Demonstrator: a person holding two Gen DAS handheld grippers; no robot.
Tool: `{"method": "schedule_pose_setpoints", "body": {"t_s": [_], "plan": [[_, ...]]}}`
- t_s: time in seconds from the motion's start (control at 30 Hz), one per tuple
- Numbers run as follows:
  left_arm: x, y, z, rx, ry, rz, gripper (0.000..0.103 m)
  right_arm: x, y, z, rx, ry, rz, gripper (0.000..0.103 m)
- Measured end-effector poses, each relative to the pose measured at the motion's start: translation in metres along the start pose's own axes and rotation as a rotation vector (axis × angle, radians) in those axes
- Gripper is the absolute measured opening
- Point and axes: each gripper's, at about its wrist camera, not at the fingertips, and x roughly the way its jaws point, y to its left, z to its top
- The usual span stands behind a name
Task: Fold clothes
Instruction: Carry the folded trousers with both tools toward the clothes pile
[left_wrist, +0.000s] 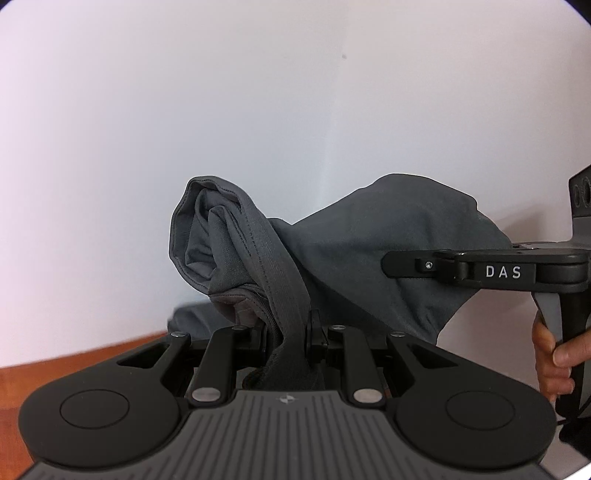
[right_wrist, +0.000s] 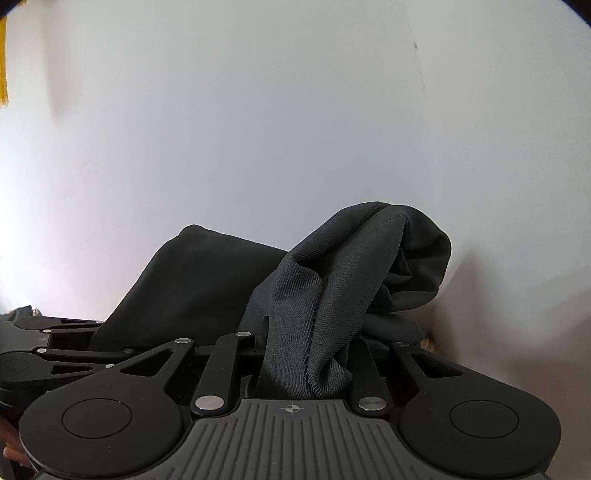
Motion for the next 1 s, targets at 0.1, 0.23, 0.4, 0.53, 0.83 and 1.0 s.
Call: {"method": "schedule_pose_setpoints", "body": {"t_s": [0.1,0.23,0.4,0.53,0.83,1.0], "plan": [[0.009,-0.005,0.010,-0.007,-0.011,0.036,0.022,0.023,-0.019,0.013,-0.008,-0.002,0.014,0.021],[0.009,-0.005,0.011,-0.016,-0.012,0.064,0.022,0.055,-0.039,0.018,-0.005,0.009,0.029,0.021],[0.026,0.005,-0.003,-0.032,0.031,0.084,0.022,0.092,-0.058,0.000,0.039,0.045,0.030,0.021],[0.052,0.016,-0.020,-0.062,0.095,0.085,0.022,0.120,-0.070,-0.024,0.064,0.104,0.030,0.021],[0.082,0.034,-0.044,-0.101,0.171,0.062,0.023,0.143,-0.085,-0.070,0.074,0.175,-0.003,0.024],[0.081,0.055,-0.048,-0.160,0.217,0.049,0.026,0.140,-0.085,-0.090,0.093,0.227,-0.026,0.028]]}}
